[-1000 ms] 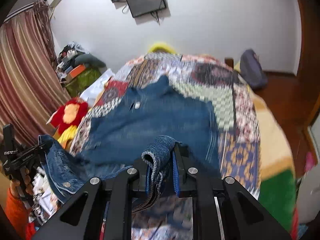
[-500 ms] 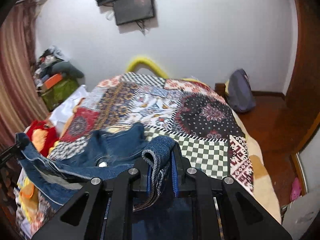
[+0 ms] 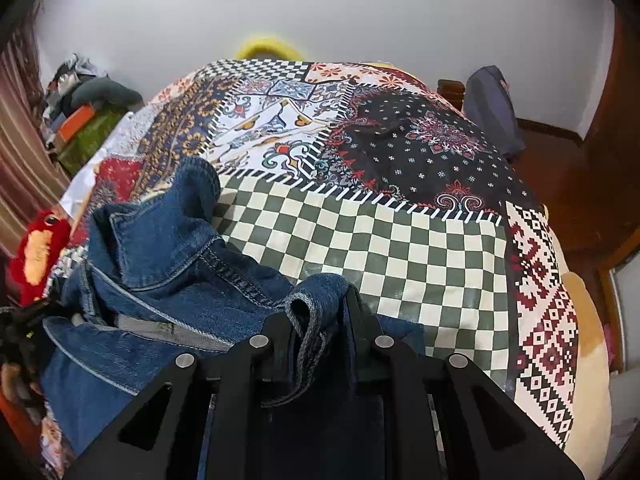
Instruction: Fold large clothes
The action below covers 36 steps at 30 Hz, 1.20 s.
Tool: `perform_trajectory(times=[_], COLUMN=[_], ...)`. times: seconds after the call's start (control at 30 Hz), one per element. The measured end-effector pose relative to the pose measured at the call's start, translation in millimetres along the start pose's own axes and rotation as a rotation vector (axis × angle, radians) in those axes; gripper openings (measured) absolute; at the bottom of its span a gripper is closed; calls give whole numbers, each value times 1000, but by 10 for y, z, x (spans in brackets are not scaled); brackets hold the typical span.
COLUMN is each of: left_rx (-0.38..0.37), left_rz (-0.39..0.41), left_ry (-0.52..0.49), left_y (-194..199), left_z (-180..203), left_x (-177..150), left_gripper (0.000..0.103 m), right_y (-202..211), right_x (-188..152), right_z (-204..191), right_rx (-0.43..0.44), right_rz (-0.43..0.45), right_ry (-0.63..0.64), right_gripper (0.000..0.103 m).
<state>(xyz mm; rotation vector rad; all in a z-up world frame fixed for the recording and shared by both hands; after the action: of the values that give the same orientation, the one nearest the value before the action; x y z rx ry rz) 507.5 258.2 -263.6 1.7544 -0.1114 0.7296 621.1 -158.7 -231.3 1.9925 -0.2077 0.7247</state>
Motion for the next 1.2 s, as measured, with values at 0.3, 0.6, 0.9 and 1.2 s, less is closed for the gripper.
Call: perform_trajectory(times=[0.3, 0.6, 0.9, 1.2], left_rx=[60, 92, 100, 98], left_rz=[-41, -81, 24, 126], left_ry=[-42, -38, -49, -225], left_y=[-84, -95, 517, 1177], left_z=[103, 93, -8, -30], left_x=[-68, -89, 0, -203], left_gripper=[29, 30, 72, 99], right_y=[399, 1070, 1546, 876], right_x=[145, 130, -112, -714], right_z=[-19, 63, 213, -581], right_rx=[82, -344, -221, -23], right_rz=[21, 124, 18, -140], right_ry=[-64, 51, 88, 236], right_gripper=[14, 15, 15, 15])
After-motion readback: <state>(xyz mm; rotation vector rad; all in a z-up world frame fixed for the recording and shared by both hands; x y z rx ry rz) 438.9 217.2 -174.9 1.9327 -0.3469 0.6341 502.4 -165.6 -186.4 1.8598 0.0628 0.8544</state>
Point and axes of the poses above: each gripper's, at about its wrist camera, not at the fingertips, and y roughly against the way its jaws point, z to its right, x to its top, the point moved 2 cm from there along -y, roughly the way its jaws point, and after that the axes turned 15 degrees about x, right-handed, at the moved point
